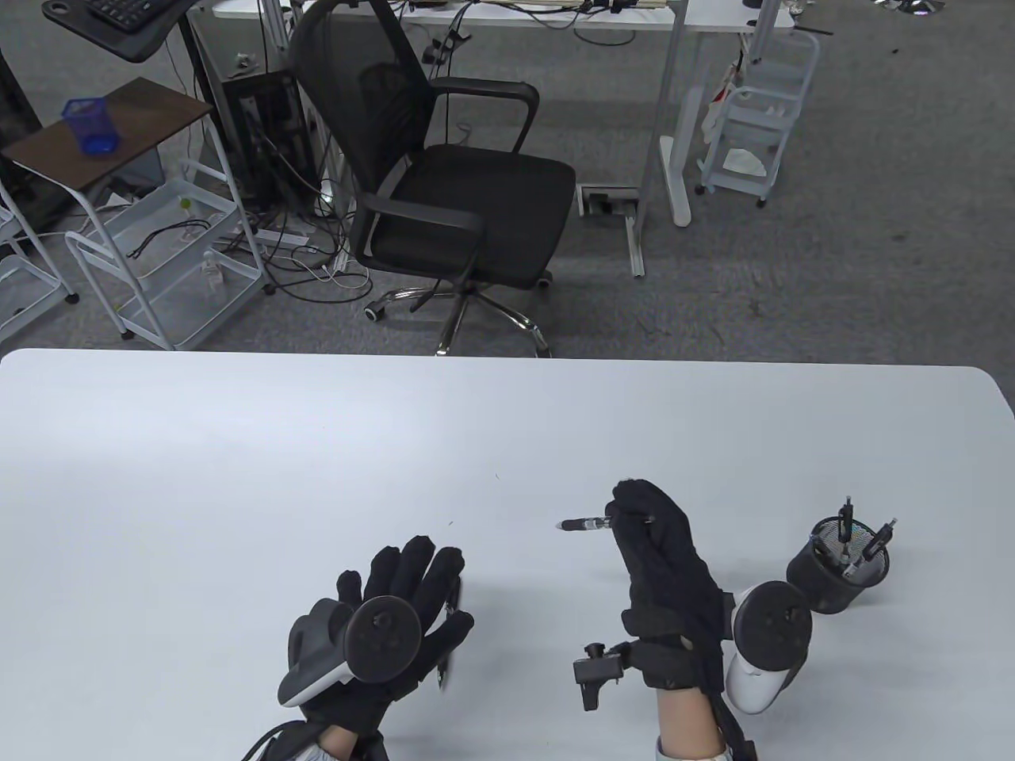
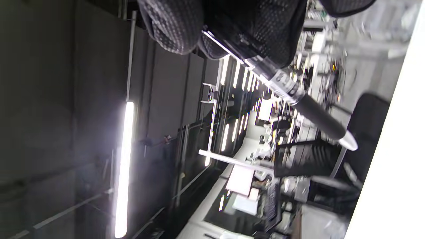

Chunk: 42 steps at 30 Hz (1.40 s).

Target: Press to open click pens

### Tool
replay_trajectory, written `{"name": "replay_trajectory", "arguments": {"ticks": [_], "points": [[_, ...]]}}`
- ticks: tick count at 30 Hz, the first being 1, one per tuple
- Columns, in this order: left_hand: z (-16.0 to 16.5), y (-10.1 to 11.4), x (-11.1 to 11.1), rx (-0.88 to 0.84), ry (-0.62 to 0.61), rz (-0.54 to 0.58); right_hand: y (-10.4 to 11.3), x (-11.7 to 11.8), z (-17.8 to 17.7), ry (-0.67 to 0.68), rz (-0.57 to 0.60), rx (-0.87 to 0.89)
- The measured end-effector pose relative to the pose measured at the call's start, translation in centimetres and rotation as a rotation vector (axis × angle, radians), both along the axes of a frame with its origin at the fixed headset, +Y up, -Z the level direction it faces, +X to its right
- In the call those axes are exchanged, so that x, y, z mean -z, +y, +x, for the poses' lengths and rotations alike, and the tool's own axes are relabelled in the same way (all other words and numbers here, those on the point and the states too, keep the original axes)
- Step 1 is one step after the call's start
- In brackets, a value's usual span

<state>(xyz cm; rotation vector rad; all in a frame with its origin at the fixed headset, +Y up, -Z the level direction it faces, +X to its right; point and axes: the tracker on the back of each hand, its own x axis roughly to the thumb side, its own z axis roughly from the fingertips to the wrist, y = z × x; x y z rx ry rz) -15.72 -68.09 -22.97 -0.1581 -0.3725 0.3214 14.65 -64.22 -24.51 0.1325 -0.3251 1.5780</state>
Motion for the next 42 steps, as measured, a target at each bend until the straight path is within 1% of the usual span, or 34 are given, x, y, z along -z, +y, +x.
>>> {"name": "replay_trajectory", "arguments": {"ticks": [3, 4, 6, 9, 11, 15, 22, 26, 32, 38, 42], "points": [[0.0, 0.0, 0.0, -0.002, -0.002, -0.003, -1.7, 0.4, -0.4, 0.064, -0.019, 0.083], [0.0, 0.0, 0.0, -0.003, -0.003, -0.001, -2.2, 0.8, -0.5, 0.076, -0.052, 0.127], [0.0, 0.0, 0.0, -0.007, 0.0, 0.004, -3.3, 1.2, -0.5, 0.158, -0.096, 0.199], [0.0, -0.1, 0.0, -0.001, 0.003, 0.002, -4.3, 1.6, -0.5, 0.223, -0.155, 0.332], [0.1, -0.1, 0.0, 0.006, 0.005, 0.003, -4.8, 1.7, -0.6, 0.248, -0.185, 0.374], [0.1, -0.1, 0.0, 0.009, 0.007, 0.007, -5.3, 1.9, -1.0, 0.279, -0.215, 0.352], [0.2, -0.1, -0.1, 0.015, 0.004, 0.008, -5.6, 1.9, -0.9, 0.217, -0.23, 0.336], [0.2, -0.1, -0.1, 0.019, 0.006, 0.007, -5.9, 2.1, -0.8, 0.226, -0.254, 0.36], [0.3, -0.1, -0.1, 0.022, 0.006, 0.005, -6.1, 2.2, -1.6, 0.36, -0.279, 0.444], [0.3, -0.1, -0.1, 0.025, 0.005, 0.004, -6.3, 2.4, -2.2, 0.493, -0.196, 0.535], [0.4, -0.2, -0.1, 0.027, 0.004, 0.002, -6.7, 2.7, -2.8, 0.542, -0.181, 0.566]]}}
